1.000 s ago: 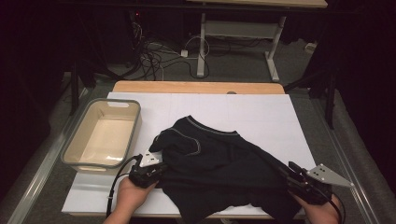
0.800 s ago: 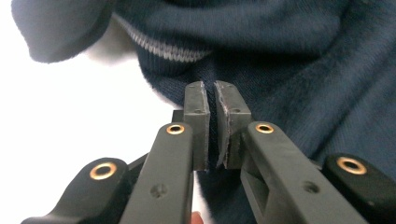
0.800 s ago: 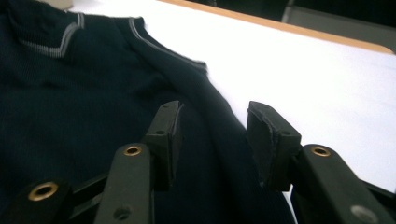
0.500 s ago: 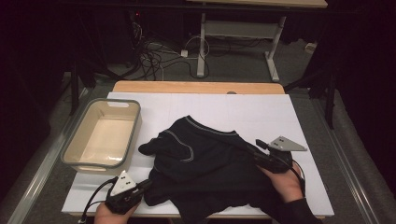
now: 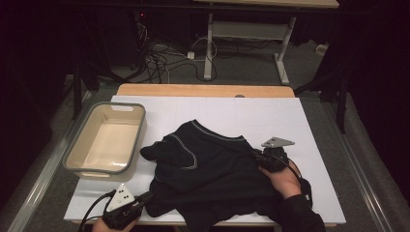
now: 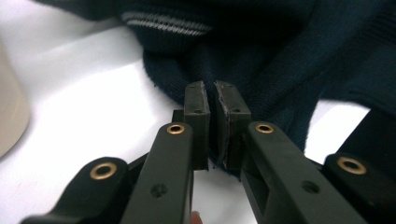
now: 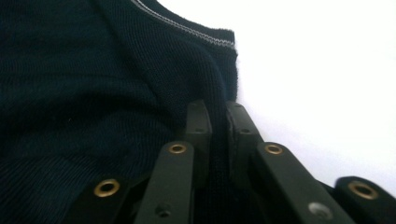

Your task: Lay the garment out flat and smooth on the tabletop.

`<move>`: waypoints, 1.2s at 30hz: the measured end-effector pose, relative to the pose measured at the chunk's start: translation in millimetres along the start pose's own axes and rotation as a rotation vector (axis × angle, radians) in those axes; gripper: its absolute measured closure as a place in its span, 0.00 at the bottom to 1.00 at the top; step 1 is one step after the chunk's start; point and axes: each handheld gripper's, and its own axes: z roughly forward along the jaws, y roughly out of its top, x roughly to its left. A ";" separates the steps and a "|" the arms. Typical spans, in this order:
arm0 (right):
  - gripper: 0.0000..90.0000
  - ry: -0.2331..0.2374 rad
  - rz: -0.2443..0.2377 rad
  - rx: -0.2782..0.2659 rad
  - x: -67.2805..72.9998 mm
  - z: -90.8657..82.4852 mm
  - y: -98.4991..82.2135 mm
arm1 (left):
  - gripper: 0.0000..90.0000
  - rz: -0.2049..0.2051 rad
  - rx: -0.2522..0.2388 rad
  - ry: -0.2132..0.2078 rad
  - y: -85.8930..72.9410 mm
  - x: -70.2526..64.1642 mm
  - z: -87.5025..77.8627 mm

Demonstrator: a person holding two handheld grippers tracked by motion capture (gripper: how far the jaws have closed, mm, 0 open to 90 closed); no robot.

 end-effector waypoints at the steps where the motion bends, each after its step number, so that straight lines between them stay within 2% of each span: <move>1: 0.93 -0.019 -0.018 -0.012 1.8 -6.5 -2.5 | 0.91 0.009 -0.003 -0.004 2.1 -0.7 0.9; 2: 0.93 -0.019 -0.018 -0.012 1.8 -6.5 -2.5 | 0.91 0.013 -0.004 -0.007 3.5 -1.1 1.8; 3: 0.93 -0.035 -0.021 -0.022 2.3 -15.5 -6.5 | 0.91 0.023 -0.007 -0.019 7.9 -1.9 5.2; 4: 0.93 -0.035 -0.021 -0.022 2.3 -15.5 -6.5 | 0.91 0.023 -0.007 -0.019 7.9 -1.9 5.2; 5: 0.93 -0.053 -0.018 -0.029 0.5 -25.3 -12.3 | 0.91 0.035 0.005 -0.030 13.5 -2.2 11.0; 7: 0.93 -0.059 -0.014 -0.032 -0.9 -29.0 -15.1 | 0.91 0.044 0.009 -0.033 17.0 -2.6 15.3; 8: 0.93 -0.083 -0.001 -0.035 -5.3 -41.3 -25.3 | 0.91 0.050 0.007 -0.039 19.8 -2.9 18.8; 11: 0.93 -0.105 0.018 -0.039 -9.1 -52.4 -34.3 | 0.91 0.082 0.008 -0.061 31.6 -5.0 31.3; 12: 0.93 -0.124 0.030 -0.041 -13.5 -64.8 -42.9 | 0.91 0.086 0.008 -0.065 33.4 -5.3 33.1; 14: 0.93 -0.145 0.041 -0.041 -16.3 -75.9 -50.8 | 0.91 0.101 0.006 -0.080 40.9 -6.8 41.4; 15: 0.93 -0.163 0.056 -0.040 -20.3 -88.2 -61.5 | 0.91 0.110 0.007 -0.095 47.3 -7.9 49.5; 16: 0.93 -0.163 0.056 -0.040 -20.3 -88.2 -61.5 | 0.91 0.110 0.007 -0.095 47.3 -7.9 49.5; 17: 0.94 -0.188 0.076 -0.036 -25.8 -102.9 -76.4 | 0.91 0.121 0.011 -0.114 54.6 -9.7 59.1; 18: 0.94 -0.188 0.076 -0.036 -25.8 -102.9 -76.4 | 0.91 0.121 0.011 -0.114 54.6 -9.7 59.1; 19: 0.94 -0.216 0.102 -0.041 -29.7 -116.0 -89.1 | 0.91 0.131 0.008 -0.130 61.7 -12.0 68.1; 20: 0.94 -0.216 0.102 -0.041 -29.7 -116.0 -89.1 | 0.91 0.131 0.008 -0.130 61.7 -12.0 68.1; 21: 0.96 -0.241 0.115 -0.039 -33.6 -128.5 -100.4 | 0.91 0.141 0.004 -0.141 68.1 -14.6 75.4; 22: 0.96 -0.241 0.115 -0.039 -33.6 -128.5 -100.4 | 0.91 0.141 0.004 -0.141 68.1 -14.6 75.4; 23: 0.97 -0.313 0.127 -0.025 -36.0 -140.9 -111.6 | 0.91 0.147 0.002 -0.146 73.0 -16.2 80.9; 24: 0.97 -0.313 0.127 -0.025 -36.0 -140.9 -111.6 | 0.91 0.147 0.002 -0.146 73.0 -16.2 80.9; 25: 0.97 -0.316 0.167 -0.029 -44.1 -153.6 -124.7 | 0.91 0.149 0.001 -0.152 76.0 -16.0 85.3; 26: 0.97 -0.316 0.167 -0.029 -44.1 -153.6 -124.7 | 0.91 0.149 0.001 -0.152 76.0 -16.0 85.3; 27: 0.97 -0.272 0.215 -0.051 -48.9 -161.5 -134.4 | 0.91 0.145 0.000 -0.158 77.9 -14.6 88.3; 29: 0.97 -0.269 0.214 -0.050 -48.2 -162.2 -135.9 | 0.90 0.145 0.000 -0.156 78.7 -13.4 89.5; 30: 0.97 -0.272 0.203 -0.045 -45.7 -161.7 -136.1 | 0.89 0.140 0.000 -0.155 78.9 -12.3 90.0; 31: 0.97 -0.279 0.181 -0.042 -42.0 -159.4 -134.1 | 0.78 0.126 -0.004 -0.139 78.9 -9.6 88.9; 32: 0.97 -0.279 0.181 -0.042 -42.0 -159.4 -134.1 | 0.70 0.126 -0.004 -0.139 78.9 -9.6 88.9; 33: 0.96 -0.271 0.175 -0.047 -41.8 -158.5 -132.3 | 0.60 0.093 -0.015 -0.112 78.9 -5.1 84.4; 34: 0.96 -0.271 0.175 -0.047 -41.8 -158.5 -132.3 | 0.55 0.093 -0.015 -0.112 78.9 -5.1 84.4; 35: 0.95 -0.255 0.184 -0.061 -43.8 -158.1 -130.9 | 0.47 0.049 -0.027 -0.098 77.0 0.3 79.7; 36: 0.95 -0.255 0.184 -0.061 -43.8 -158.1 -130.9 | 0.44 0.049 -0.027 -0.098 77.0 0.3 79.7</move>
